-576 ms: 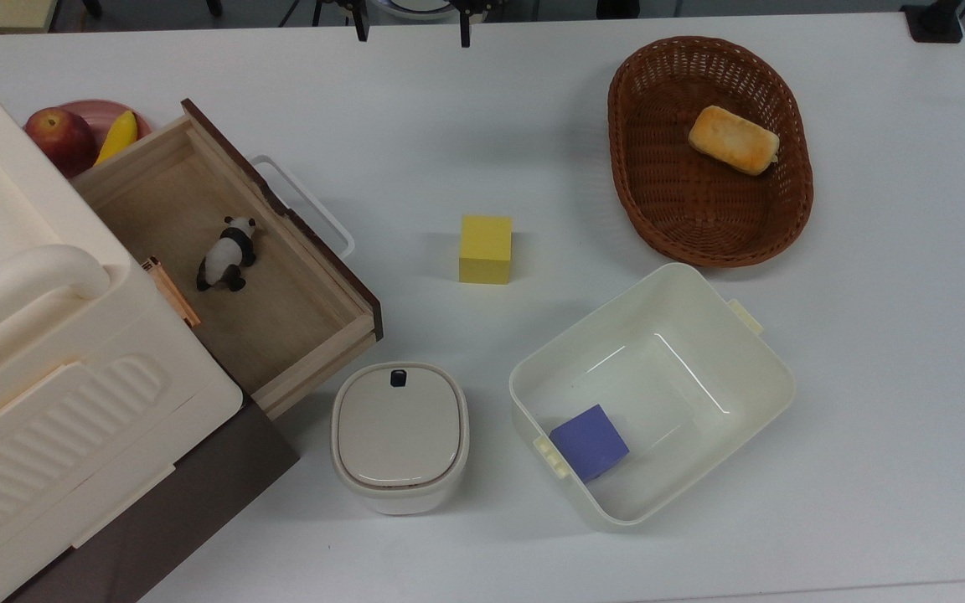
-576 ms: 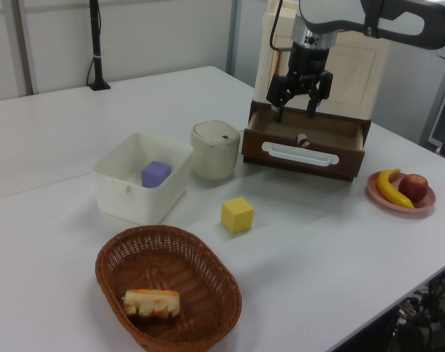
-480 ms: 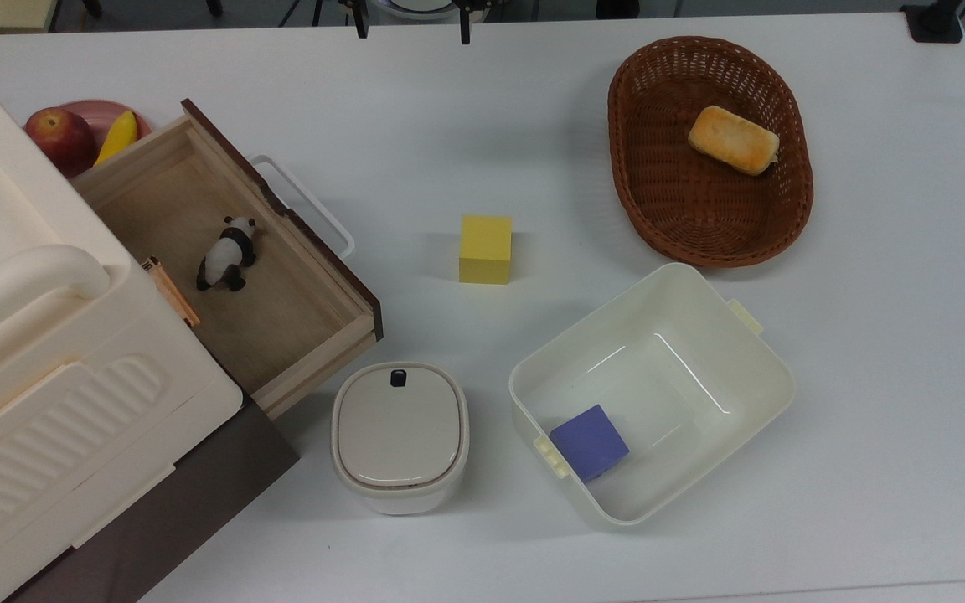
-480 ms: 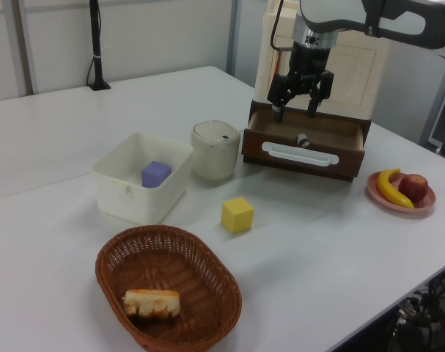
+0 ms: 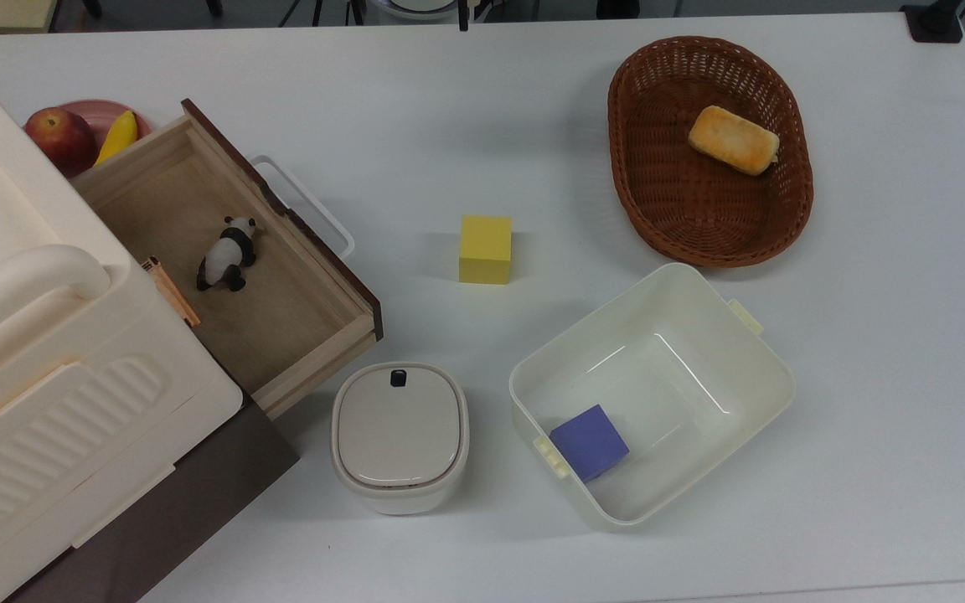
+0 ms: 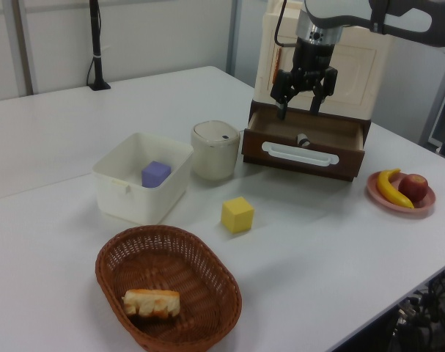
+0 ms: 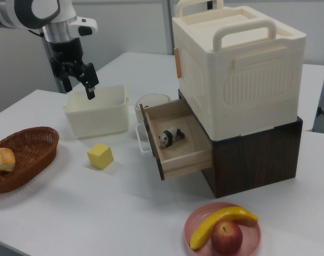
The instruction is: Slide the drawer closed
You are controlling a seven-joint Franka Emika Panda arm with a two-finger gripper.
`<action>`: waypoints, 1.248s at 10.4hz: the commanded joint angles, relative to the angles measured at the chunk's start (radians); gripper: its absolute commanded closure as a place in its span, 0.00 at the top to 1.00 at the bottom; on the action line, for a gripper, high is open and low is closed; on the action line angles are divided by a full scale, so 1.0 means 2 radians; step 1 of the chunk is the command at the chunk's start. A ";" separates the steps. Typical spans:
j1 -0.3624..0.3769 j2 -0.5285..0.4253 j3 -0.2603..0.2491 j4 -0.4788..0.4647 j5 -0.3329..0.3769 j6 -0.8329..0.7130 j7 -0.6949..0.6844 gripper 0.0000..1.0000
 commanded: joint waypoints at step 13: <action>0.011 -0.004 -0.004 -0.036 0.004 0.057 0.086 0.00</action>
